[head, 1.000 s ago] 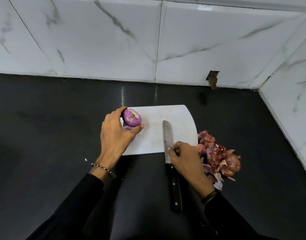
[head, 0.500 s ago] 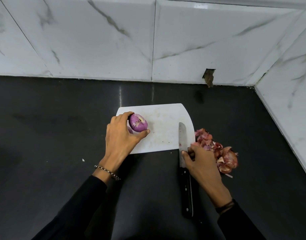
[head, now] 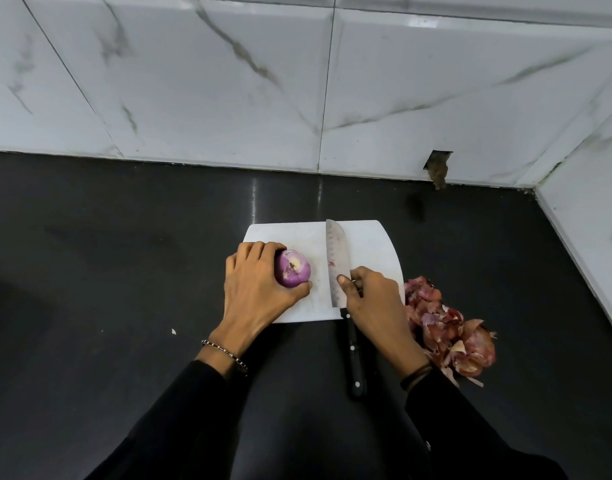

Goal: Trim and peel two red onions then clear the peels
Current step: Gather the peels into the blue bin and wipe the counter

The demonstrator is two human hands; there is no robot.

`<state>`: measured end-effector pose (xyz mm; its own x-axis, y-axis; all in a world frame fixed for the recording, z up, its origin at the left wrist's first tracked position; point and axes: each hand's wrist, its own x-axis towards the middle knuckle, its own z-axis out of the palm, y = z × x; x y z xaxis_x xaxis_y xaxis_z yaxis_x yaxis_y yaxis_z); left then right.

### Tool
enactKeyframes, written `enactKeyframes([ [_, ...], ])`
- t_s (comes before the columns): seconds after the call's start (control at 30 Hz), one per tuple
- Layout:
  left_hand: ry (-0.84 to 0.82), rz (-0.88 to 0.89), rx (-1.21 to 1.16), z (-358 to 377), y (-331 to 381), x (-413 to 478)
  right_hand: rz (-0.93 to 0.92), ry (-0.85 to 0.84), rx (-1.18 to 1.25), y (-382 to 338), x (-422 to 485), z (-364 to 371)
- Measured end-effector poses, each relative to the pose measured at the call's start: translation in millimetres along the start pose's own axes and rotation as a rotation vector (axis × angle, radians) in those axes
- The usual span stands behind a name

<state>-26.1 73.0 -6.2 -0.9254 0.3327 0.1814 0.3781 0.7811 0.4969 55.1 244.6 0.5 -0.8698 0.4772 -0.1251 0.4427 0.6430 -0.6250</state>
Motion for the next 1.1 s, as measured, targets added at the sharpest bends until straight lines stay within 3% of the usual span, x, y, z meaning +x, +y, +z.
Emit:
enactKeyframes([
  [0.7, -0.086, -0.063, 0.210, 11, 4, 22, 0.013, 0.079, -0.076, 5, 21, 12],
  [1.1, -0.086, -0.073, 0.244, 12, 5, 21, -0.238, 0.050, -0.423, -5, 26, 26],
])
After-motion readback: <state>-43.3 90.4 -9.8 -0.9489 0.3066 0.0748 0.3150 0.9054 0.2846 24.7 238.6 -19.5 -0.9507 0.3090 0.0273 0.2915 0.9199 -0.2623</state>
